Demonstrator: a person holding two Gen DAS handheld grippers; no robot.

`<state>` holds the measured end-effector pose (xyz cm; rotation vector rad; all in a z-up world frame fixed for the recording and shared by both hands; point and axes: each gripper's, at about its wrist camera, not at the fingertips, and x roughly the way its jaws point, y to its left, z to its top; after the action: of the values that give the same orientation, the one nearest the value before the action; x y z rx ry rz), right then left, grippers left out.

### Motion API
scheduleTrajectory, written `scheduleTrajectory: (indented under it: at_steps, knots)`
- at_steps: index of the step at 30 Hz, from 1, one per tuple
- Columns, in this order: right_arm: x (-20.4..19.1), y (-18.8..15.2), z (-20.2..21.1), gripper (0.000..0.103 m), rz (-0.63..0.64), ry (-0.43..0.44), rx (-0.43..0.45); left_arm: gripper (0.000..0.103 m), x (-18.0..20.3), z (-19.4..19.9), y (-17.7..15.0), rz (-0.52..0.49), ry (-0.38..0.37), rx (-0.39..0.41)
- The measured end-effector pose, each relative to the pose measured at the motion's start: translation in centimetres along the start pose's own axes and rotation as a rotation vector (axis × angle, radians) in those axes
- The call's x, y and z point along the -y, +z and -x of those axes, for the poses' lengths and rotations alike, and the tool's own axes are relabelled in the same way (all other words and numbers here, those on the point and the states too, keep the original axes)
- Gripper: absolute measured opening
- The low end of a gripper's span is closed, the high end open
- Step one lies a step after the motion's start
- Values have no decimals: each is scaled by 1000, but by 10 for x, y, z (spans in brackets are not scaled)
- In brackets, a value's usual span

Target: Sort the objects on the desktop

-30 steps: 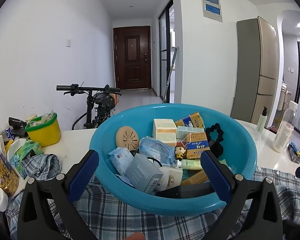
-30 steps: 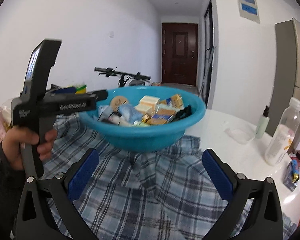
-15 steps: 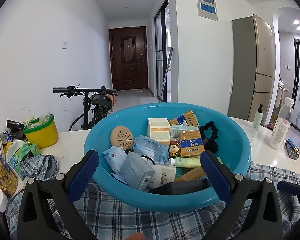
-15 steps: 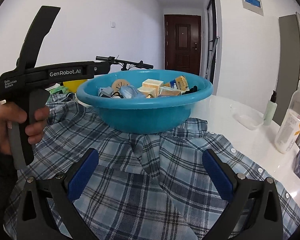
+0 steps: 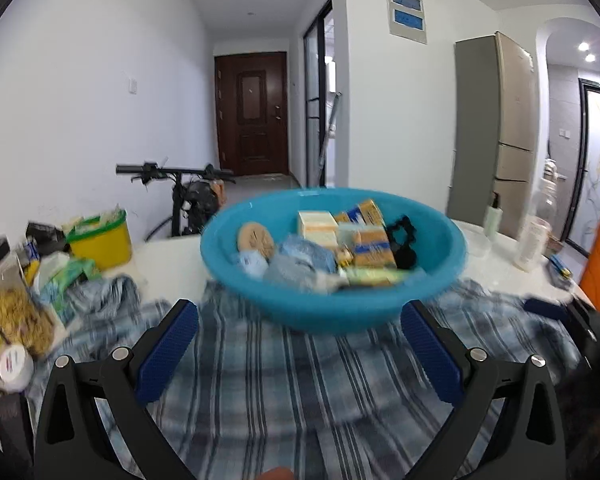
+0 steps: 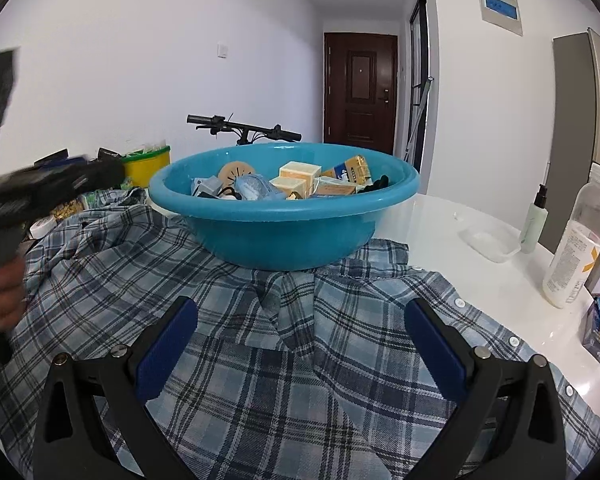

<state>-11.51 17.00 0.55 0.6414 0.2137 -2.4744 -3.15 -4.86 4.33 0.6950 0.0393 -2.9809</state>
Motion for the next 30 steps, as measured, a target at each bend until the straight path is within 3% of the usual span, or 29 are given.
scheduleTrajectory:
  at_steps: [3,10,15,30]
  knots:
    - [-1,0,0,103,6,-3,0,103,-5,10,-26,22,-42,-42]
    - [-4,1,-3,103,14,-4,-15,103,-12,9,-61,57,-29,-94]
    - [-4,1,-4,103,14,-5,-20,103,-21,6,-64,102,-51,-106]
    - [-4,1,-7,103,11,-3,-33,103,-10,8,-59,49,-4,-89]
